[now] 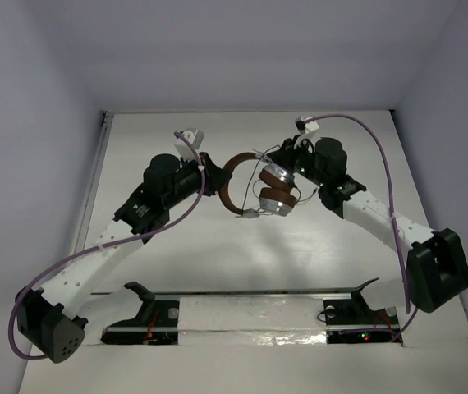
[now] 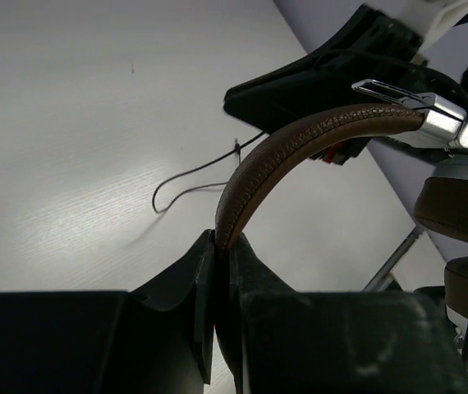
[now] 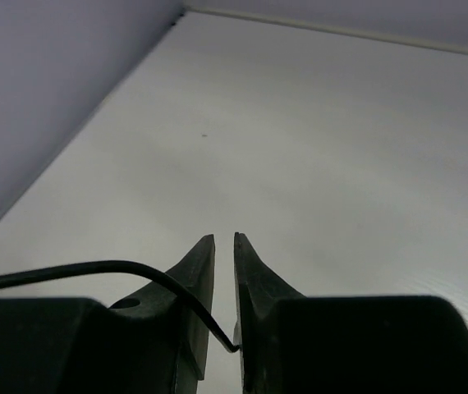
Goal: Wrap the headphones
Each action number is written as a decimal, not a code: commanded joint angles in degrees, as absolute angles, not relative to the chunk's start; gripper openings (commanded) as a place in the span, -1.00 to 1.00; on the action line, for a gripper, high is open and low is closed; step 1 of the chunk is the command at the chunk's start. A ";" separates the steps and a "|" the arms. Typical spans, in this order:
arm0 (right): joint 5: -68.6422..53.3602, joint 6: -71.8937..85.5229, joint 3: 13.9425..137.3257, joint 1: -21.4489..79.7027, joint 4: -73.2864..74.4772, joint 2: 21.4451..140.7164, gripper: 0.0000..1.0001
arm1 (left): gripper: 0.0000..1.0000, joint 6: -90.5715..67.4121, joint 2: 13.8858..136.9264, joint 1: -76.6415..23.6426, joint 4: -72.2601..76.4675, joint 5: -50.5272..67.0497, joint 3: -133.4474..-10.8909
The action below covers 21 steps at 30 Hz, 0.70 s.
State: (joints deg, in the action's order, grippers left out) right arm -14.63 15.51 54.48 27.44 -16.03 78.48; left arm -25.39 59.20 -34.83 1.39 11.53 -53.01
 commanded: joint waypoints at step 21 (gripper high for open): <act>-35.25 31.99 48.87 29.79 -54.14 97.72 -0.22 | -1.00 -23.38 62.40 -32.78 -6.68 6.15 -83.30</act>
